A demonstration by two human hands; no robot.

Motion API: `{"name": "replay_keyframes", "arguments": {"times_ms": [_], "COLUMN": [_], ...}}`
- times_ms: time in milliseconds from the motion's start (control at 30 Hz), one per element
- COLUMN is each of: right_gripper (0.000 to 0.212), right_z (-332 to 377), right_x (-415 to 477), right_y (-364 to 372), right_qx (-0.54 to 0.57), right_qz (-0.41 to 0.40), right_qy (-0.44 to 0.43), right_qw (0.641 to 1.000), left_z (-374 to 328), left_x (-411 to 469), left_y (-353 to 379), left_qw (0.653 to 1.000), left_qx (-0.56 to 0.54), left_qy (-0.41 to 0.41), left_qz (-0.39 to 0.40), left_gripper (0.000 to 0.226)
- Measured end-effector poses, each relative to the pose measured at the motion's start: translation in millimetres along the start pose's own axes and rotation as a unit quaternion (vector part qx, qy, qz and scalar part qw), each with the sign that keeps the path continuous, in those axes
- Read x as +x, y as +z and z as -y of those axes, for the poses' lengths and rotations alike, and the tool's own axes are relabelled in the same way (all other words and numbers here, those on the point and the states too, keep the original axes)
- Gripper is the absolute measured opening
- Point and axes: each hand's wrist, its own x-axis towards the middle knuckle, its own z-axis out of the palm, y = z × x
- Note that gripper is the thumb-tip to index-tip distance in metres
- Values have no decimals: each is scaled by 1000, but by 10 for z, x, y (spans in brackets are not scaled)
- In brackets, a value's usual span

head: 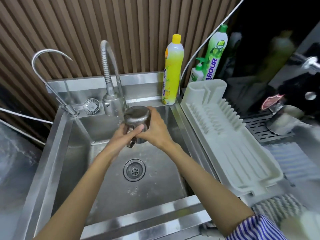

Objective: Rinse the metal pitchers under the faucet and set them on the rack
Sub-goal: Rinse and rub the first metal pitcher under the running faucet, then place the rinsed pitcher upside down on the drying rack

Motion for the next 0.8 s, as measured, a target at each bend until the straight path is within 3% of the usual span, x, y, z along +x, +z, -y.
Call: {"name": "replay_keyframes", "arguments": {"times_ms": [167, 333, 500, 800], "right_gripper": [77, 72, 66, 70], "right_z": [-200, -425, -805, -1521], "right_x": [29, 201, 384, 554], "right_y": [-710, -1386, -1856, -2159], "right_qx": [21, -25, -108, -62], "right_qz": [-93, -192, -224, -215], "right_qy": [0, 20, 80, 124], "right_qw": [995, 981, 965, 967], "left_z": [-393, -742, -876, -604], "left_x": [389, 836, 1217, 1715], "left_y": [597, 1312, 1908, 2489], "left_qw": [998, 992, 989, 988], "left_qx": [35, 37, 53, 65], "left_qy": [43, 113, 125, 140], "left_qz": [33, -35, -53, -1], "left_gripper": [37, 59, 66, 47]}}
